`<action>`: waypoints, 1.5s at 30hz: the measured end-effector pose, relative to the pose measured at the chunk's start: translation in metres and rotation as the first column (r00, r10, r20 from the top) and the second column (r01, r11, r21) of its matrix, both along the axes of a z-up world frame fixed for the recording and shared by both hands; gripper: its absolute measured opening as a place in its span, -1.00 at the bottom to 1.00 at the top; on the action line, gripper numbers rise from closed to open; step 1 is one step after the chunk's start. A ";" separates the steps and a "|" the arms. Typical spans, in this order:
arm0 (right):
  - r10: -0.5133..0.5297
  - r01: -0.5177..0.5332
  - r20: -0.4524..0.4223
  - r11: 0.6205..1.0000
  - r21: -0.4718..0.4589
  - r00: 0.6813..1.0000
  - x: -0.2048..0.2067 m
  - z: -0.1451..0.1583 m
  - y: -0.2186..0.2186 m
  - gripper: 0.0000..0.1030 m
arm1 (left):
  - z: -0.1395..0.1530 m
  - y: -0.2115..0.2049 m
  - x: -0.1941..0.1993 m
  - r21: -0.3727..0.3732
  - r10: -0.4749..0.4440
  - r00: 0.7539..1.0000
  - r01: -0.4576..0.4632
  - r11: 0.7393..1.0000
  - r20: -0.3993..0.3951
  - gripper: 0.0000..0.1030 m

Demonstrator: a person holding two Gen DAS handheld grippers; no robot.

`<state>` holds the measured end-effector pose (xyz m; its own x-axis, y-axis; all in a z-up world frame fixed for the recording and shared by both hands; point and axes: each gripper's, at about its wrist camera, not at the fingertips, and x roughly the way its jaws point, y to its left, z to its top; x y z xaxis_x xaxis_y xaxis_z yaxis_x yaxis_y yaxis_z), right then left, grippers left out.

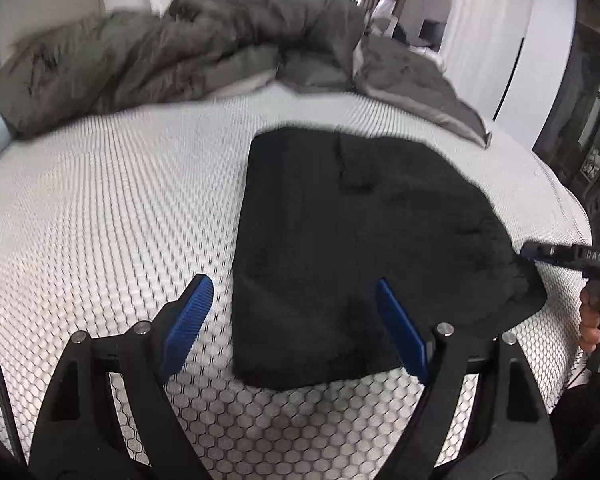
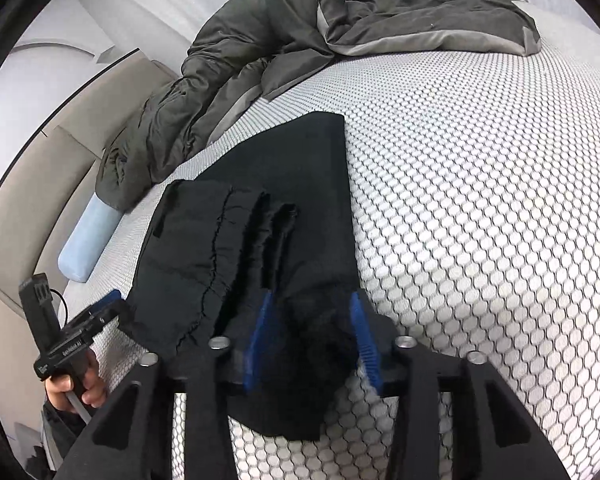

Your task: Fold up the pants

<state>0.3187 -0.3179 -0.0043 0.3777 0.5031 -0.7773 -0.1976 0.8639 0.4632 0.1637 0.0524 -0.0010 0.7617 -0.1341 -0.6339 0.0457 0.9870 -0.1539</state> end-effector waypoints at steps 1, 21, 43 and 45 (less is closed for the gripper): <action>0.013 -0.013 -0.013 1.000 -0.002 1.000 -0.002 -0.002 0.000 -0.11 | 0.008 -0.009 -0.006 0.008 -0.025 0.998 0.024 1.000 0.054 0.58; 0.072 -0.072 -0.026 0.997 0.017 0.997 -0.037 -0.009 -0.016 -0.63 | -0.027 -0.210 -0.012 0.234 -0.424 0.905 0.422 0.876 -0.047 0.13; 0.172 -0.169 -0.024 0.981 0.098 0.985 -0.035 -0.020 0.037 -0.52 | -0.009 -0.176 -0.005 0.057 -0.386 0.921 0.383 0.922 0.051 -0.73; 0.164 -0.159 -0.034 0.979 0.125 0.986 -0.032 -0.020 0.034 -0.52 | -0.018 -0.180 0.000 0.071 -0.379 0.925 0.378 0.923 0.008 -0.72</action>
<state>0.2869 -0.2836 -0.0239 0.2506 0.6462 -0.7208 -0.3069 0.7592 0.5739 0.1636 -0.1278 -0.0189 0.6763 -0.3728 -0.6354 0.4203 0.9036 -0.0828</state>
